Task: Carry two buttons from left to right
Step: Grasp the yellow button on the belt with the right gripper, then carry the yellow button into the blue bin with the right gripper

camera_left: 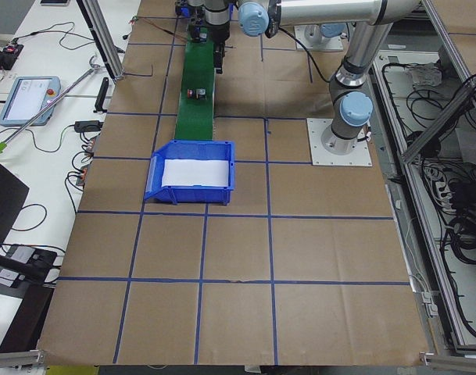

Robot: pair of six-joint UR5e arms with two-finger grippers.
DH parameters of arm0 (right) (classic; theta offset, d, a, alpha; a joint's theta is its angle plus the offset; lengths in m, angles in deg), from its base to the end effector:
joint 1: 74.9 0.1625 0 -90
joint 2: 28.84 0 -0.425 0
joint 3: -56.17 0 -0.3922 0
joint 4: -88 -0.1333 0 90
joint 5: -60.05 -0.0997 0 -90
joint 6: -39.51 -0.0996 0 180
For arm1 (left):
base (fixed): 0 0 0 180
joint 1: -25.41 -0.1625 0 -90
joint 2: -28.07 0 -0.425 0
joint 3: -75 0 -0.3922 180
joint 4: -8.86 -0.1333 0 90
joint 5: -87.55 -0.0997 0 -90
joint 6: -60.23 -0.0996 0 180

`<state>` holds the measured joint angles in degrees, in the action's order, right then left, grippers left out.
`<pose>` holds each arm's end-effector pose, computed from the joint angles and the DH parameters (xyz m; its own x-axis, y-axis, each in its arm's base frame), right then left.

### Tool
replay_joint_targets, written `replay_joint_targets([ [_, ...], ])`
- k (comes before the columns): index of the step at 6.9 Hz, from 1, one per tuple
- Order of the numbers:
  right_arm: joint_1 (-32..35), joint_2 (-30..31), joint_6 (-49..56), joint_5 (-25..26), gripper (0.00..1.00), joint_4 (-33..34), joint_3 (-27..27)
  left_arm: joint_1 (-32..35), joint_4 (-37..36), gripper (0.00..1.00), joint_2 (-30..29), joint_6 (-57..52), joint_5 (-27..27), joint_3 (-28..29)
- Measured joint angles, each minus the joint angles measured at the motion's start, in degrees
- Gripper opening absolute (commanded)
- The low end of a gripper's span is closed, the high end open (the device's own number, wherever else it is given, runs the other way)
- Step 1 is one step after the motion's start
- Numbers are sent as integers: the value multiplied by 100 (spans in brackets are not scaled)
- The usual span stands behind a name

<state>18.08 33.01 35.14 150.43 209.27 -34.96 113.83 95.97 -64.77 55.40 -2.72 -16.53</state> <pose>0.1660 -0.6379 0.2493 -0.9997 0.0244 0.0040 0.0243 0.9991 -0.0351 -0.1187 -0.5127 0.4550 -0.9984 0.0568 -0.0025 0.0567 0.9980 0.0261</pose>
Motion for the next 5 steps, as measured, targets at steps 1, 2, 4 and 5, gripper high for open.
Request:
replay_joint_targets([
  [1, -40, 77, 106, 188, 5, -73, 58, 0, 0, 100, -8, 0, 1, 21],
  [2, -175, 272, 316, 399, 5, -249, 216, 0, 0, 100, -17, 2, 3, 43],
  [4, -788, 737, 914, 487, 5, -957, 617, -2, 1, 100, -24, 2, 7, 70],
  [5, -1191, 874, 1388, 487, 5, -1135, 700, -9, 5, 100, -26, 1, 4, 74],
])
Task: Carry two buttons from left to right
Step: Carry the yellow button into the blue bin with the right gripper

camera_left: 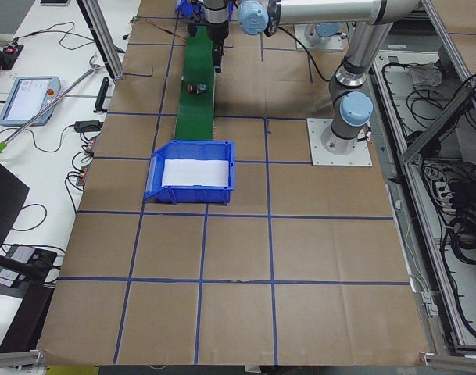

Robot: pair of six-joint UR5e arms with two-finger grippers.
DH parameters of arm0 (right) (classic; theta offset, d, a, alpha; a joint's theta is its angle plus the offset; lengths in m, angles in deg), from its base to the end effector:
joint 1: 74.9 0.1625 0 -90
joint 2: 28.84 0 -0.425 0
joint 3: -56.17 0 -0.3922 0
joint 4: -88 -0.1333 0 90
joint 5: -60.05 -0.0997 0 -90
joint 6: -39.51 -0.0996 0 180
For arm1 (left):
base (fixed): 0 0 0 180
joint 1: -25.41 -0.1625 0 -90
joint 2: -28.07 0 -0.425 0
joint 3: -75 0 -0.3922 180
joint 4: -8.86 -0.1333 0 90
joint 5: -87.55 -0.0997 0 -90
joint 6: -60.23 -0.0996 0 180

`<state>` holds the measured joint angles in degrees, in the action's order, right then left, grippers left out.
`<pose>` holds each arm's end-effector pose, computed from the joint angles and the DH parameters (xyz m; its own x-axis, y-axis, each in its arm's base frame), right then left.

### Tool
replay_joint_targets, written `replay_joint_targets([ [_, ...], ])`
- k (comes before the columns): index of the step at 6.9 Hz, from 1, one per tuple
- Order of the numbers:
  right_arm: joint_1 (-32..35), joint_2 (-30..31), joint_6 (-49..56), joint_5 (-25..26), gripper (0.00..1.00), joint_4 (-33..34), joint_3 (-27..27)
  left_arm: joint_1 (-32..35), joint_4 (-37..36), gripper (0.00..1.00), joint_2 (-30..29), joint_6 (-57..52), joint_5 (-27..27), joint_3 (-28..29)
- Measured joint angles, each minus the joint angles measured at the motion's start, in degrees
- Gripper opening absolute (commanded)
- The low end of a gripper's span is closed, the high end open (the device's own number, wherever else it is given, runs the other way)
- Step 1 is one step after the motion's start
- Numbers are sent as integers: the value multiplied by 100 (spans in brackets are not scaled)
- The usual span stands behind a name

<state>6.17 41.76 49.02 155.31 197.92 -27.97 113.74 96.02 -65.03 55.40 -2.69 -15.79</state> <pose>0.0245 -0.6442 0.3841 -0.9941 0.0002 0.1082 -0.0101 0.9955 -0.0945 -0.1179 -0.5158 0.4589 -0.9985 0.0552 -0.0026 0.0551 0.9983 0.0186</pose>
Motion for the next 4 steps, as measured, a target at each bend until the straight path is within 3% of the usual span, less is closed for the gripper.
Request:
replay_joint_targets([
  [4, -2059, 26, 2077, -609, 5, -40, -219, -30, 3, 100, 11, -1, 0, 7],
])
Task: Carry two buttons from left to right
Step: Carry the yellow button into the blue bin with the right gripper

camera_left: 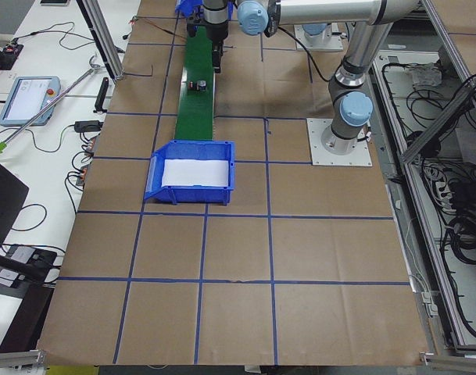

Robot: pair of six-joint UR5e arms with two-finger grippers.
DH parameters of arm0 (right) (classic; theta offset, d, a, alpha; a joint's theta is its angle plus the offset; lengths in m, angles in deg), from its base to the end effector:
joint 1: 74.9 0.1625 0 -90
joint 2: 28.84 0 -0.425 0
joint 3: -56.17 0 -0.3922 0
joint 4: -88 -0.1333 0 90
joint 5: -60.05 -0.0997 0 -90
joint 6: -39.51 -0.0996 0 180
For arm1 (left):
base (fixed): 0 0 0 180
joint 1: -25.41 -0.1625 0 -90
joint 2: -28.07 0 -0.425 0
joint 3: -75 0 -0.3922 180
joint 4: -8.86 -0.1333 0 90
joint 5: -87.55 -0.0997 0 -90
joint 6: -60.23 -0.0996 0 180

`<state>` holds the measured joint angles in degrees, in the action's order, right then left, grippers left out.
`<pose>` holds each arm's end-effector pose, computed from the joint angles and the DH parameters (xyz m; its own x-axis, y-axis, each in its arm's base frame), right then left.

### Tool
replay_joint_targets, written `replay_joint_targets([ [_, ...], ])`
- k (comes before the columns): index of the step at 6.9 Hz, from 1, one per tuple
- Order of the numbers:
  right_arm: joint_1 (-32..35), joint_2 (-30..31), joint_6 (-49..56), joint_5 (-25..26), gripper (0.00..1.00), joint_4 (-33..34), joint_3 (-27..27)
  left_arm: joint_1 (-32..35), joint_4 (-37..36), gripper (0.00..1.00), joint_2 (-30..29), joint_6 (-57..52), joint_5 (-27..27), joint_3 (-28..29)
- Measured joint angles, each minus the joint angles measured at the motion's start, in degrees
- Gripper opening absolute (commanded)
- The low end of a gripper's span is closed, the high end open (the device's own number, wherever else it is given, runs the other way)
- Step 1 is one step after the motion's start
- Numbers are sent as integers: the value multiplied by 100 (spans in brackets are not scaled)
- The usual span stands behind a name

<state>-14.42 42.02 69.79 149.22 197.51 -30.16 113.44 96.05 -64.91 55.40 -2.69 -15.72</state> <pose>-0.1901 -0.6092 0.3671 -0.9997 -0.0130 0.0230 -0.0145 0.9976 -0.0681 -0.1152 -0.5159 0.4605 -0.9987 0.0500 -0.0029 0.0499 0.9986 0.0158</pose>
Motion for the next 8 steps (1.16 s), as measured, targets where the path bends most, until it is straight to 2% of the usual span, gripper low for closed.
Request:
replay_joint_targets([
  [2, -316, -10, 414, -56, 5, 528, -671, -7, 0, 100, 2, -2, -2, 5],
  [4, -349, -45, 499, -52, 5, 1388, -1413, -10, 0, 100, 0, -8, -5, 4],
  [6, -352, -240, 522, -46, 8, 1759, -1715, -6, 0, 100, 0, -9, 5, 2],
  [8, -352, -406, 524, -10, 99, 1830, -1747, -5, 0, 100, 0, -9, 13, 2],
])
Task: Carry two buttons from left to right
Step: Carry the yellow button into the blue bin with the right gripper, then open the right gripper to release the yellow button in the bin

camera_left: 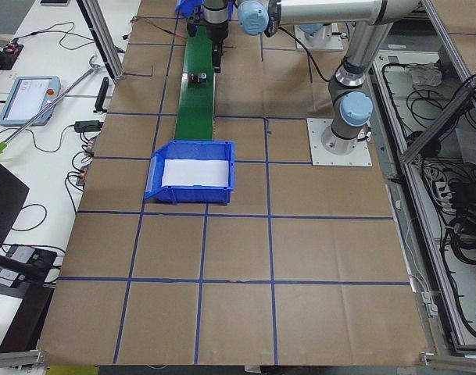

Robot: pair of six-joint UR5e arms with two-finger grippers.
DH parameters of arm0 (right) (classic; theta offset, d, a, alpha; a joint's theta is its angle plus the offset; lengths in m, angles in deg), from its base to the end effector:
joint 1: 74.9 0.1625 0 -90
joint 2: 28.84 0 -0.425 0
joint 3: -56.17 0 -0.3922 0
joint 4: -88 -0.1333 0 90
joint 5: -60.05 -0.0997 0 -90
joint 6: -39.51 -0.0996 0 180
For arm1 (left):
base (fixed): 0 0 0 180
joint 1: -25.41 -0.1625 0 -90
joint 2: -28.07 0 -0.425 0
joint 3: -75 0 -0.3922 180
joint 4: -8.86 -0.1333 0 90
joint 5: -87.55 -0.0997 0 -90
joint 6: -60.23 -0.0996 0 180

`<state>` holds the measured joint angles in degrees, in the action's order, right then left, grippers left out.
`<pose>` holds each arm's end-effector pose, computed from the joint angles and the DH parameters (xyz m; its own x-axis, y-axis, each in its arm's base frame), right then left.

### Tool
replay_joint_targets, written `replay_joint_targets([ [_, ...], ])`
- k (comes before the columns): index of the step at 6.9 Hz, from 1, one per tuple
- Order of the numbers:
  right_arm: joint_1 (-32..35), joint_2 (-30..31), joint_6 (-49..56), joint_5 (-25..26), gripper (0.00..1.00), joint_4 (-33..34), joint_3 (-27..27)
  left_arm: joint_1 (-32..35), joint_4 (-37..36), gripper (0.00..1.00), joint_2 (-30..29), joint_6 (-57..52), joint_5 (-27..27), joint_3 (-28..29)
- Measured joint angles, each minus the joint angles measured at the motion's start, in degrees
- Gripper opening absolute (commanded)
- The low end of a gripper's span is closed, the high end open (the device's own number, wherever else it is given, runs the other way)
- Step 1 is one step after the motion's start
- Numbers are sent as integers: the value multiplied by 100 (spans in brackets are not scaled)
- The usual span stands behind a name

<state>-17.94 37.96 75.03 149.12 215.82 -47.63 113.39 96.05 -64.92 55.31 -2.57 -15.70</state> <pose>-0.2041 -0.5612 0.2190 -0.9990 -0.0434 -0.0049 -0.0433 0.9988 -0.0211 -0.1150 -0.5161 0.4606 -0.9987 0.0506 -0.0008 0.0506 0.9986 0.0155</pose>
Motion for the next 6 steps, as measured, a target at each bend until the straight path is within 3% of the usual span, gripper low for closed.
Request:
replay_joint_targets([
  [6, 16, 46, -65, 37, 100, -76, 233, -4, 0, 100, 0, 0, 3, 1],
])
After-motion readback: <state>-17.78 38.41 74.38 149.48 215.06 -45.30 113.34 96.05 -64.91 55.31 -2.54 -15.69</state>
